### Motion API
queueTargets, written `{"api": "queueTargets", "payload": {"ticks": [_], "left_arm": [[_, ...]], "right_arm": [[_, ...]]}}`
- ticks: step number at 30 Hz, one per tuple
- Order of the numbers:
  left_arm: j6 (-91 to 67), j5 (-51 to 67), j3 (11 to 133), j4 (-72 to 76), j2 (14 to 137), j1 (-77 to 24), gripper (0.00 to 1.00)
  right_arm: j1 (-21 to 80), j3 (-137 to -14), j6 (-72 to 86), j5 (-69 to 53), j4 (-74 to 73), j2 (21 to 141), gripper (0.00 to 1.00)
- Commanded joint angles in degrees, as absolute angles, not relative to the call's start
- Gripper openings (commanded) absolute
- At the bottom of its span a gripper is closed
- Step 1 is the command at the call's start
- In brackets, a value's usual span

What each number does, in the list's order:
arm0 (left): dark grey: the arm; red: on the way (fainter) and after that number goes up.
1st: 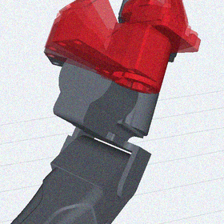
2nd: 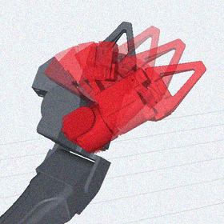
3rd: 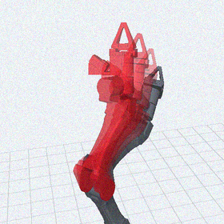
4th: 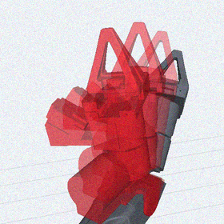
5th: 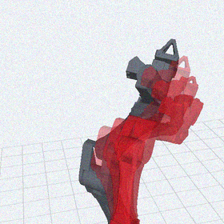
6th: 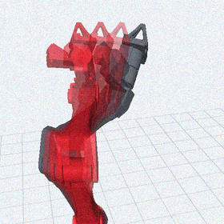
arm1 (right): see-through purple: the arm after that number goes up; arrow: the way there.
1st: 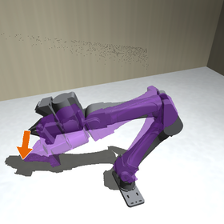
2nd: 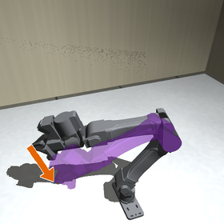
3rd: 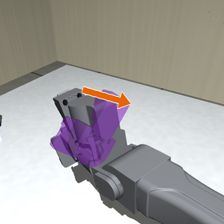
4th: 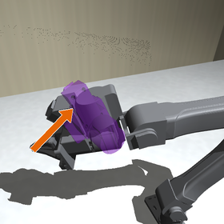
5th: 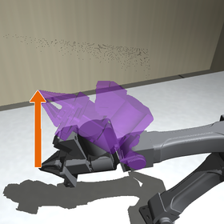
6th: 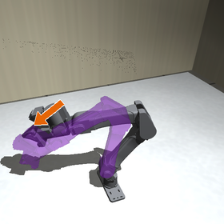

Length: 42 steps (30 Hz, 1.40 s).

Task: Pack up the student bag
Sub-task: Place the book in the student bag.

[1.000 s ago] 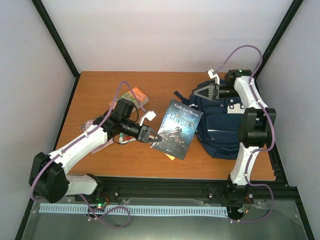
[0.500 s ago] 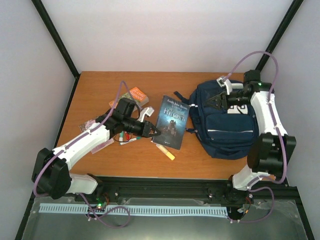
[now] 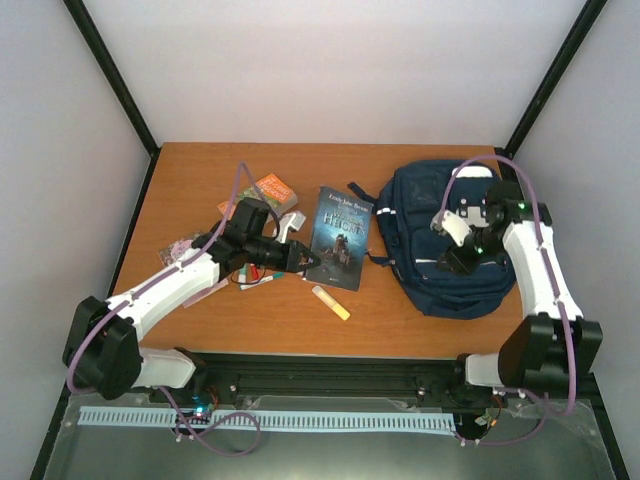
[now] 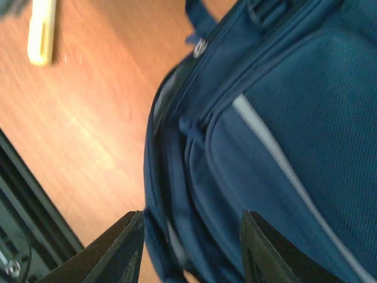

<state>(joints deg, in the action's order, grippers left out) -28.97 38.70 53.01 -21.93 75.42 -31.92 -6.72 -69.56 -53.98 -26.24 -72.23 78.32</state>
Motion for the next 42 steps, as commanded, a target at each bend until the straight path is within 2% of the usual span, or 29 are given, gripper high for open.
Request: {"api": "queueTargets", "payload": {"ticks": [1,6,12,17,23,30,31,34,37,42], "left_arm": [[-29.0,41.5,53.1,-13.1,70.3,-31.9,0.01],[-28.8,42.0,53.1,-13.5,69.1,-31.9,0.01],[-29.4,43.5,53.1,-12.9,69.6,-32.0,0.01],[-29.4,43.7,53.0,-13.1,69.2,-32.0,0.01],[-29.3,43.7,52.8,-13.6,69.2,-32.0,0.01],[-29.4,43.8,52.7,-13.6,69.2,-32.0,0.01],[-29.4,43.8,52.8,-13.5,69.3,-32.0,0.01],[-29.4,43.8,52.9,-13.5,69.5,-32.0,0.01],[-29.5,43.6,53.0,-13.6,69.6,-32.0,0.01],[-29.6,43.1,52.8,-13.6,69.9,-32.0,0.01]], "right_arm": [[-6.9,-63.7,-58.7,-16.2,-73.2,71.6,0.46],[-6.9,-59.1,-58.7,-8.2,-69.5,71.2,0.39],[-6.9,-56.6,-60.1,-1.7,-65.8,72.5,0.37],[-6.9,-53.9,-62.3,0.6,-63.3,73.9,0.39],[-6.9,-50.7,-64.5,2.1,-60.4,75.3,0.47],[-6.9,-48.0,-65.1,3.4,-54.9,78.5,0.46],[-6.9,-47.8,-65.2,3.4,-54.2,79.0,0.44],[-6.9,-48.7,-64.8,1.7,-53.6,80.4,0.23],[-6.9,-51.5,-64.1,-1.6,-55.5,79.6,0.09],[-6.8,-59.3,-62.9,-7.1,-60.3,74.9,0.03]]}}
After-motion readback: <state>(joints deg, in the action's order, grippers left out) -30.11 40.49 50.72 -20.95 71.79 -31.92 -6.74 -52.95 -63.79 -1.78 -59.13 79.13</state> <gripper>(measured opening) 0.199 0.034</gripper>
